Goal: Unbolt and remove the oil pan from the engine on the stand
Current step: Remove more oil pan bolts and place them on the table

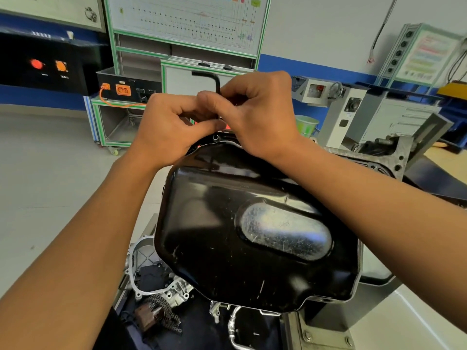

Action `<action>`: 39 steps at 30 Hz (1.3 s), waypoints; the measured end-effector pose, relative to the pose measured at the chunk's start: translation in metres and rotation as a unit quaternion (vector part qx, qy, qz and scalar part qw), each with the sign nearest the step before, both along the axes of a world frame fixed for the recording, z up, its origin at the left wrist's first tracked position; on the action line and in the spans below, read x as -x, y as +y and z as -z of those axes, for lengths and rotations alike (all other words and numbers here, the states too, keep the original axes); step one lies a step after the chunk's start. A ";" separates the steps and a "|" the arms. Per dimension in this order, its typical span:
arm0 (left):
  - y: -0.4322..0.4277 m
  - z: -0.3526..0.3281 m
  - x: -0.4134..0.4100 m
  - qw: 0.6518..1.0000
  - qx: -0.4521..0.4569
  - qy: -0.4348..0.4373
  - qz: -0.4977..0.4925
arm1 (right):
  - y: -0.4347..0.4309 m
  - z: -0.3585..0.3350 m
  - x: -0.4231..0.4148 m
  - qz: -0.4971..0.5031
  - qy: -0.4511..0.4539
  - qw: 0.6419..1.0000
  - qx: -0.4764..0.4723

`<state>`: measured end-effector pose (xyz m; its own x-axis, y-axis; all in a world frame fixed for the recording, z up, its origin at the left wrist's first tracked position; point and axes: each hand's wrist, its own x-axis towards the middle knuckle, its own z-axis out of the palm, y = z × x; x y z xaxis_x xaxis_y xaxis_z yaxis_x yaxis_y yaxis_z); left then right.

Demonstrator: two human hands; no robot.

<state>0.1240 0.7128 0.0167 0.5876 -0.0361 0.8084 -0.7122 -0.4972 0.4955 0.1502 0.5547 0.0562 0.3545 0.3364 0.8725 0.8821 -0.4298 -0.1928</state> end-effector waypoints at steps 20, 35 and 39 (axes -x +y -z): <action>0.015 0.008 0.000 0.967 -0.011 0.239 0.092 | -0.005 -0.003 0.007 -0.091 -0.037 0.960 0.264; 0.012 -0.002 0.005 0.995 -0.034 0.070 0.056 | -0.014 -0.002 0.010 -0.184 0.181 0.964 0.066; 0.012 -0.005 0.010 0.995 -0.053 0.069 0.055 | -0.014 0.000 0.013 -0.229 0.235 0.943 0.050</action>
